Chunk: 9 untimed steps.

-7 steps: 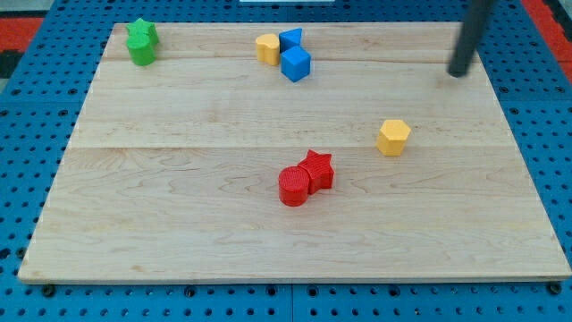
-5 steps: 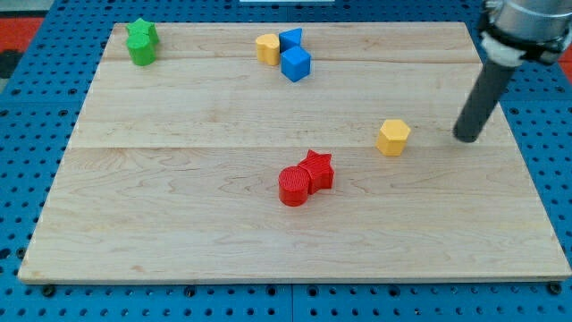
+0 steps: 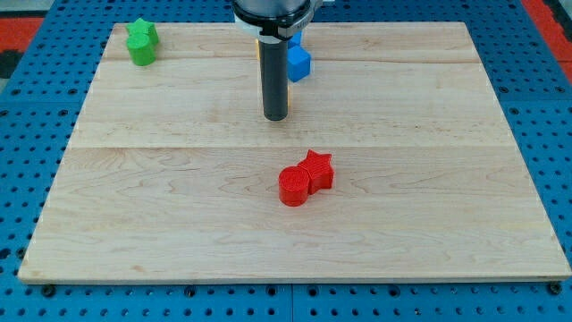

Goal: Move hexagon near to the yellow heart

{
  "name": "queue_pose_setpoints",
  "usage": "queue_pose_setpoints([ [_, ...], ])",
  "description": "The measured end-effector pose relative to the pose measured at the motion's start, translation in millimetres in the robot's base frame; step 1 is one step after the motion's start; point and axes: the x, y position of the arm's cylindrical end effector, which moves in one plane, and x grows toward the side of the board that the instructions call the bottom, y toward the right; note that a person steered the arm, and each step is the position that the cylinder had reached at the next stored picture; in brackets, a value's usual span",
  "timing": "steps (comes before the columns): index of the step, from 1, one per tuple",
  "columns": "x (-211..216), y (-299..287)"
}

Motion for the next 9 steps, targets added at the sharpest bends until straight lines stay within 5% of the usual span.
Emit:
queue_pose_setpoints([
  [2, 13, 27],
  [6, -41, -41],
  [8, -68, -14],
  [9, -24, -11],
])
